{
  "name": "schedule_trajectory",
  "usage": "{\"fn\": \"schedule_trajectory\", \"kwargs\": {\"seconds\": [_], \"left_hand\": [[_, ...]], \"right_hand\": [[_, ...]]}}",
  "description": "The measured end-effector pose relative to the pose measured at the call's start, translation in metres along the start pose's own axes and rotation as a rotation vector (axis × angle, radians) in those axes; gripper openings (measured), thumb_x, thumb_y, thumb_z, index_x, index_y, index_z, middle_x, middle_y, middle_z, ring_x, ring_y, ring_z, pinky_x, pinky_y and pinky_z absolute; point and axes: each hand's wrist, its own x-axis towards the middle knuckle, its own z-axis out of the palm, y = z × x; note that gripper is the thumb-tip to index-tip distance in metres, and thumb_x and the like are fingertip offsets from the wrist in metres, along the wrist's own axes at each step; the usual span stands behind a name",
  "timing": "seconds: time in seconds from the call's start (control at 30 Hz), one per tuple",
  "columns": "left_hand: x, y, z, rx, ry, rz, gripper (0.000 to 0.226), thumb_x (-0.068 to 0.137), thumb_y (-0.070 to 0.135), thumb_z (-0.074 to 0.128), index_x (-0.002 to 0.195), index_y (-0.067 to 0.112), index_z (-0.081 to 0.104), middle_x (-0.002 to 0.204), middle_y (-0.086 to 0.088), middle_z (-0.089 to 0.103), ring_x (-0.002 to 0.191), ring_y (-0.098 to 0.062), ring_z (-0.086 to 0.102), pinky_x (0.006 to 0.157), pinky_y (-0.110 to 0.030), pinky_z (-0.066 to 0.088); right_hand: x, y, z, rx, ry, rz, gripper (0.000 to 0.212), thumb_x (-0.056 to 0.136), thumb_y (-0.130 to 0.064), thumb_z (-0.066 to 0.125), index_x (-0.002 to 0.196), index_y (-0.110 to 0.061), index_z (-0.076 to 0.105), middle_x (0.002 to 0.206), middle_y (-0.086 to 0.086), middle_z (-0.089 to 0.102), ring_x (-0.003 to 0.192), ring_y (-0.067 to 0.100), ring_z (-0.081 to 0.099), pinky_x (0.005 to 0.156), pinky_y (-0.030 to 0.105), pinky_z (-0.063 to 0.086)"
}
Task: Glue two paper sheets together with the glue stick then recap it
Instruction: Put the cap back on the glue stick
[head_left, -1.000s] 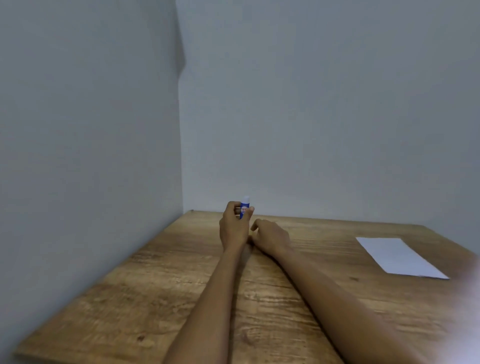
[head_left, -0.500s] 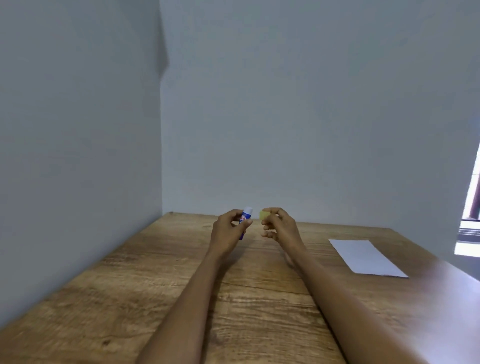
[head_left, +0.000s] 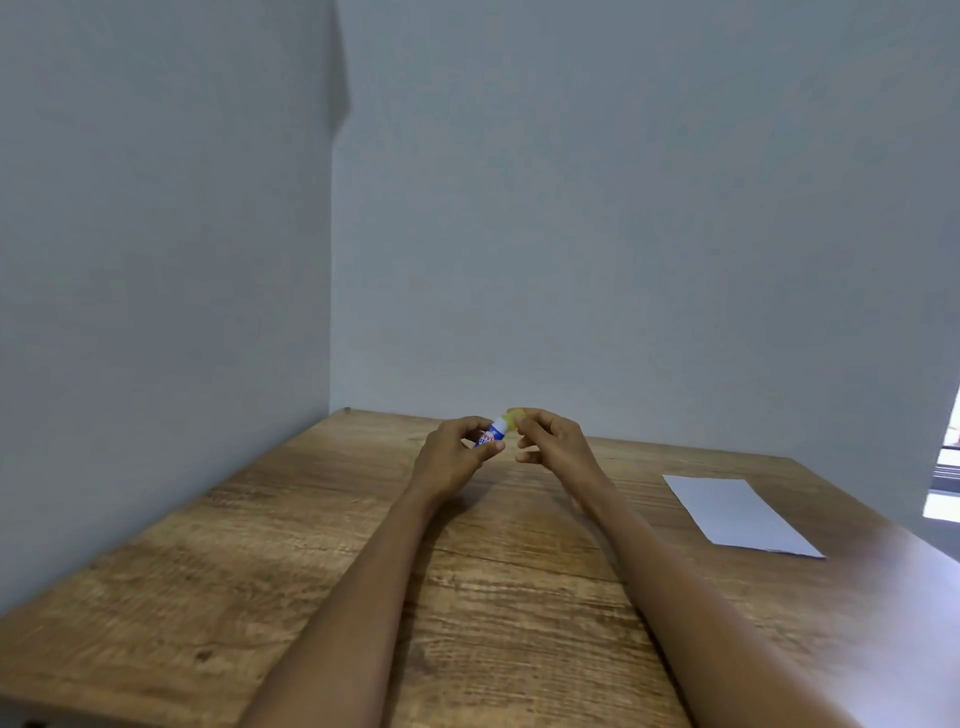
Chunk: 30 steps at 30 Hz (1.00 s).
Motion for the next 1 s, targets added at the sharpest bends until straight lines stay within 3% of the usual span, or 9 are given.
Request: {"fn": "schedule_trajectory", "kwargs": {"seconds": [0.23, 0.4, 0.5, 0.6, 0.7, 0.83, 1.0], "left_hand": [[0.003, -0.005, 0.001, 0.058, -0.032, 0.004, 0.036, 0.083, 0.033, 0.068, 0.114, 0.015, 0.067, 0.106, -0.003, 0.067, 0.091, -0.015, 0.059, 0.080, -0.031, 0.046], [0.004, -0.006, 0.000, 0.044, -0.008, -0.026, 0.034, 0.083, 0.032, 0.068, 0.112, 0.014, 0.068, 0.107, -0.004, 0.069, 0.099, -0.021, 0.062, 0.089, -0.038, 0.048], [0.004, -0.006, -0.001, 0.083, 0.015, -0.034, 0.034, 0.084, 0.033, 0.066, 0.113, 0.016, 0.069, 0.110, -0.002, 0.069, 0.101, -0.021, 0.062, 0.085, -0.033, 0.046], [0.003, -0.005, -0.002, 0.149, 0.052, -0.028, 0.033, 0.083, 0.036, 0.066, 0.113, 0.022, 0.069, 0.112, 0.003, 0.069, 0.104, -0.015, 0.061, 0.084, -0.033, 0.046], [0.001, -0.002, 0.000, 0.219, 0.073, -0.020, 0.032, 0.083, 0.039, 0.065, 0.112, 0.027, 0.069, 0.112, 0.006, 0.069, 0.104, -0.013, 0.060, 0.078, -0.029, 0.044], [0.000, -0.001, 0.001, 0.277, 0.095, -0.010, 0.030, 0.083, 0.041, 0.064, 0.111, 0.030, 0.069, 0.111, 0.009, 0.070, 0.104, -0.012, 0.060, 0.074, -0.026, 0.039], [0.003, -0.003, 0.006, 0.216, 0.074, -0.040, 0.029, 0.083, 0.040, 0.064, 0.109, 0.026, 0.067, 0.107, 0.006, 0.069, 0.101, -0.015, 0.061, 0.076, -0.029, 0.044]], "right_hand": [[0.000, 0.000, -0.002, -0.015, -0.069, -0.007, 0.028, 0.094, -0.015, 0.057, 0.120, -0.005, 0.062, 0.111, 0.011, 0.068, 0.100, 0.020, 0.067, 0.077, 0.020, 0.057], [0.001, -0.003, 0.000, -0.032, -0.101, -0.027, 0.031, 0.094, -0.009, 0.056, 0.124, -0.004, 0.059, 0.101, 0.013, 0.066, 0.094, 0.019, 0.066, 0.080, 0.020, 0.057], [0.003, -0.003, 0.001, -0.116, -0.094, -0.048, 0.023, 0.092, -0.007, 0.058, 0.114, -0.001, 0.064, 0.095, 0.016, 0.064, 0.088, 0.018, 0.064, 0.080, 0.021, 0.057], [0.004, -0.004, -0.001, -0.202, -0.083, -0.044, 0.014, 0.090, -0.011, 0.062, 0.103, -0.009, 0.068, 0.090, 0.015, 0.065, 0.081, 0.016, 0.062, 0.081, 0.025, 0.054], [0.004, -0.003, -0.001, -0.325, -0.062, -0.027, 0.013, 0.091, -0.019, 0.062, 0.100, -0.011, 0.068, 0.085, 0.007, 0.066, 0.076, 0.015, 0.059, 0.079, 0.030, 0.050], [0.005, -0.002, 0.001, -0.428, -0.047, -0.019, 0.017, 0.094, -0.029, 0.056, 0.095, -0.013, 0.061, 0.078, -0.009, 0.056, 0.071, 0.005, 0.051, 0.067, 0.019, 0.040], [0.002, 0.002, 0.011, -0.298, 0.020, -0.006, 0.027, 0.094, -0.028, 0.057, 0.103, -0.004, 0.064, 0.080, -0.004, 0.061, 0.077, 0.011, 0.058, 0.075, 0.026, 0.050]]}}
